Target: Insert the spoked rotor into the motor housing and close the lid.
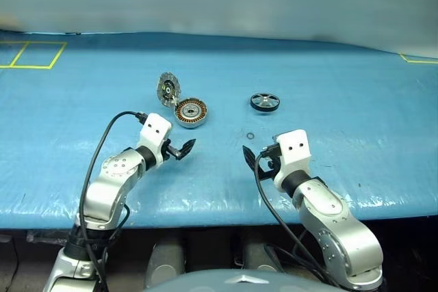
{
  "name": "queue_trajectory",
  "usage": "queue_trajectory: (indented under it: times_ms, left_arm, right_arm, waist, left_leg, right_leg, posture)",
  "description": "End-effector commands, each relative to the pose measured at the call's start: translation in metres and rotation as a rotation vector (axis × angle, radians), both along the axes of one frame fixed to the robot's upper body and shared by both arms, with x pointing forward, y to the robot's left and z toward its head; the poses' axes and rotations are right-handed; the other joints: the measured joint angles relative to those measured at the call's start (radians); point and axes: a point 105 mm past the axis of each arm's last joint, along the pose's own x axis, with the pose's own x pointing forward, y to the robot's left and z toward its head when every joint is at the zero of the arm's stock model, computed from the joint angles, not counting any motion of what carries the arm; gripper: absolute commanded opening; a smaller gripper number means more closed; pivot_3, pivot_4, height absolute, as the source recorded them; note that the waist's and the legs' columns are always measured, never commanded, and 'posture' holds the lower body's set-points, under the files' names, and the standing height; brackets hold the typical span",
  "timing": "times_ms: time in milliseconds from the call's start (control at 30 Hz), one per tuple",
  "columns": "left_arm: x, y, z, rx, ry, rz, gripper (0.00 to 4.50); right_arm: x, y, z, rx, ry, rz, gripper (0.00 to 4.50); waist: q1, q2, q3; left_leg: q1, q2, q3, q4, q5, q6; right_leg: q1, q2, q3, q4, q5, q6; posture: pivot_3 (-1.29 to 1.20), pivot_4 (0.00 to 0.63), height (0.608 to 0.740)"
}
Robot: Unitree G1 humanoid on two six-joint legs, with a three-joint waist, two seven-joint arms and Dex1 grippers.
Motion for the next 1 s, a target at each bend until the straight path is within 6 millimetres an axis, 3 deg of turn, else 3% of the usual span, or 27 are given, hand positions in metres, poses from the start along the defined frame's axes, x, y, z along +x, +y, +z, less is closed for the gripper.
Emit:
queue_trajectory:
  times_ms: [33,1000]
  left_arm:
    - [0.0015,-0.0024,0.0099,-0.001,-0.035,-0.012,4.50]
    - [0.0009,-0.0052,0.0106,-0.005,-0.026,-0.028,4.50]
  right_arm:
    - [0.0001,0.0006,0.0075,0.005,-0.035,-0.001,4.48]
    - [0.0007,0.0054,0.0076,0.010,-0.037,0.010,4.48]
  waist:
    - [0.000,0.000,0.000]
    - [0.000,0.000,0.000]
  left_leg:
    - [0.000,0.000,0.000,0.000,0.000,0.000]
    - [0.000,0.000,0.000,0.000,0.000,0.000]
  right_leg:
    - [0.000,0.000,0.000,0.000,0.000,0.000]
    - [0.000,0.000,0.000,0.000,0.000,0.000]
  posture:
    - [0.00,0.150,0.740]
    - [0.00,0.150,0.740]
